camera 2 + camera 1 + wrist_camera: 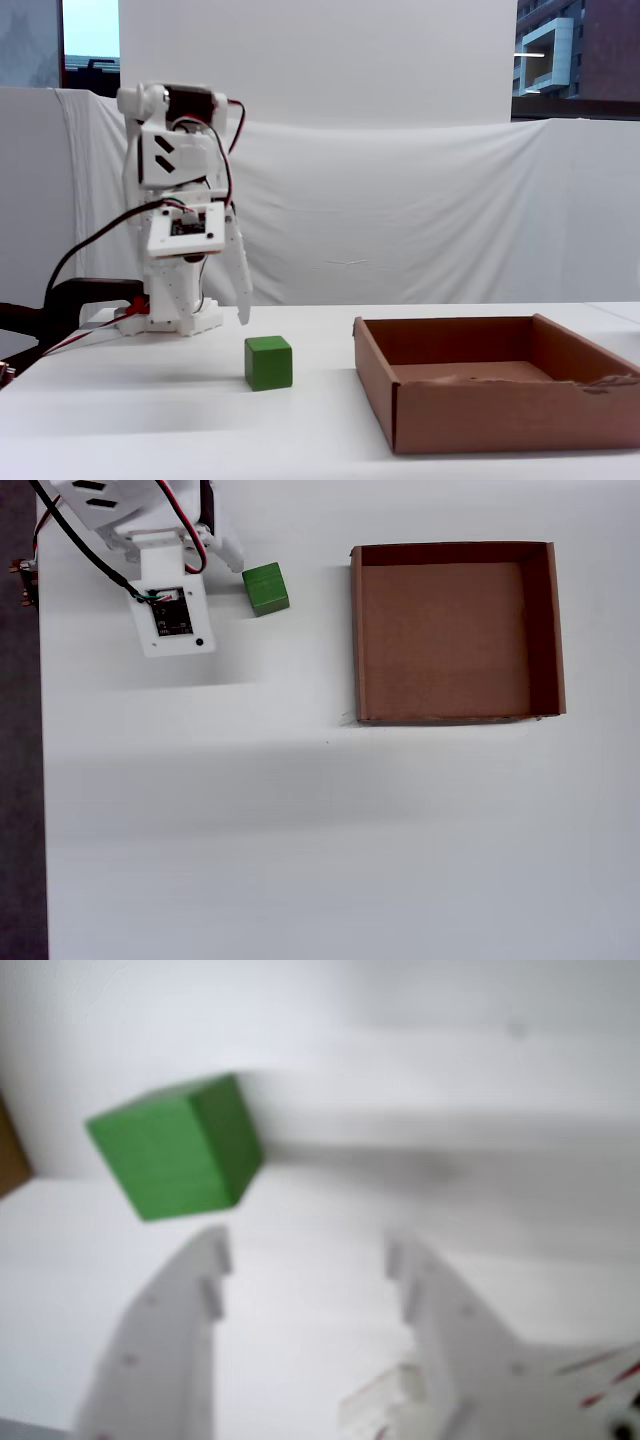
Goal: Grasp a green cube and put it in a box.
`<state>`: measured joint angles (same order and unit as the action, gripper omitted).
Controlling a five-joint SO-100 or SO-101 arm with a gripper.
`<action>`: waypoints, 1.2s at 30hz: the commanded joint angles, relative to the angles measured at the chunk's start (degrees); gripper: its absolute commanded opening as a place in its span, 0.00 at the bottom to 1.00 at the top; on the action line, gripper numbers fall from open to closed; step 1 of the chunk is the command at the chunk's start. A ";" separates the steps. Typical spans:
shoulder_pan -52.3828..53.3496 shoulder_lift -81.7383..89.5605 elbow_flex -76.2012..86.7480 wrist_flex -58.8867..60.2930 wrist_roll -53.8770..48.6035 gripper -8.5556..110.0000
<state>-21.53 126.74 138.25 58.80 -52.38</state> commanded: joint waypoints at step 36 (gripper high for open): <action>-7.21 -18.37 -12.04 -1.58 -0.35 0.33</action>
<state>-28.04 108.72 129.73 56.87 -52.38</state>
